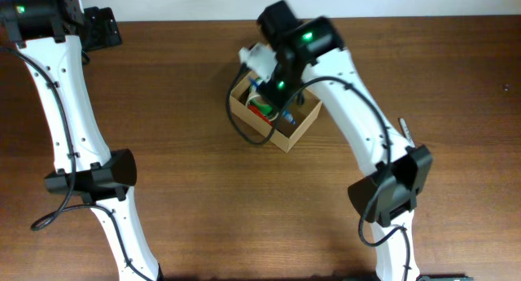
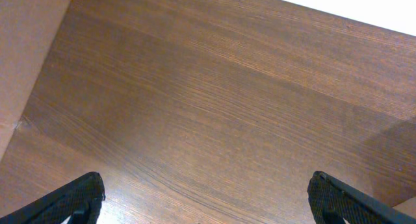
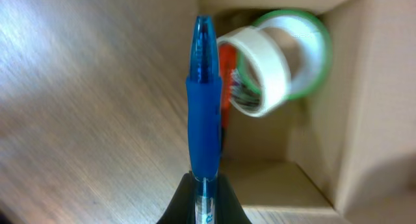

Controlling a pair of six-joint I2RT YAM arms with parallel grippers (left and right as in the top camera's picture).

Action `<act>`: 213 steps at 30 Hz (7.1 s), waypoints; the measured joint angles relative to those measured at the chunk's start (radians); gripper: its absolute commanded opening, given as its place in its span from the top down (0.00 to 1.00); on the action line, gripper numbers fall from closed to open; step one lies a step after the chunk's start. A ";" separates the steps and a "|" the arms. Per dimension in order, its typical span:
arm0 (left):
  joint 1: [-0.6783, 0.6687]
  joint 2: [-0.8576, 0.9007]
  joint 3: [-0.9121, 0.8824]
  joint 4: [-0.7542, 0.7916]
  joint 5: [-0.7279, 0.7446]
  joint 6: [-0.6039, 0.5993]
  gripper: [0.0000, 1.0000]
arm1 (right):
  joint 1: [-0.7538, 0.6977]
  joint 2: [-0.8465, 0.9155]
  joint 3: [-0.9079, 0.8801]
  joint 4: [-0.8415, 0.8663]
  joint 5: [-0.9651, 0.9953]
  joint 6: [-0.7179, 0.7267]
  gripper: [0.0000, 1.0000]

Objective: Pack container
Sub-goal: 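Carry the blue pen into the box and open the right gripper, then move the right gripper to the black Sharpie and grasp it, then carry the Sharpie into the box and release it beside the pen, then lift the right gripper out of the box and move it back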

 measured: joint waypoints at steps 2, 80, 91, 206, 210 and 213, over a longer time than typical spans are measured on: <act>0.000 0.000 0.000 0.000 0.000 0.000 0.00 | 0.013 0.002 -0.072 0.044 0.004 -0.022 0.96; 0.000 0.000 0.000 0.000 0.002 0.000 0.00 | -0.853 -0.313 -0.992 0.628 0.180 0.051 0.35; 0.000 0.000 0.000 0.000 0.002 0.000 0.00 | -0.853 -0.232 -0.992 0.632 0.133 0.024 0.36; 0.000 0.000 0.000 0.000 0.002 0.000 0.00 | -0.018 -0.196 -0.102 0.153 0.153 0.161 0.51; 0.000 0.000 0.000 0.000 0.002 0.000 0.00 | -0.125 -0.394 -0.087 0.159 0.197 0.198 0.51; 0.000 0.000 0.000 0.005 0.002 0.000 0.00 | -0.284 -0.515 -0.102 0.180 0.210 0.246 0.57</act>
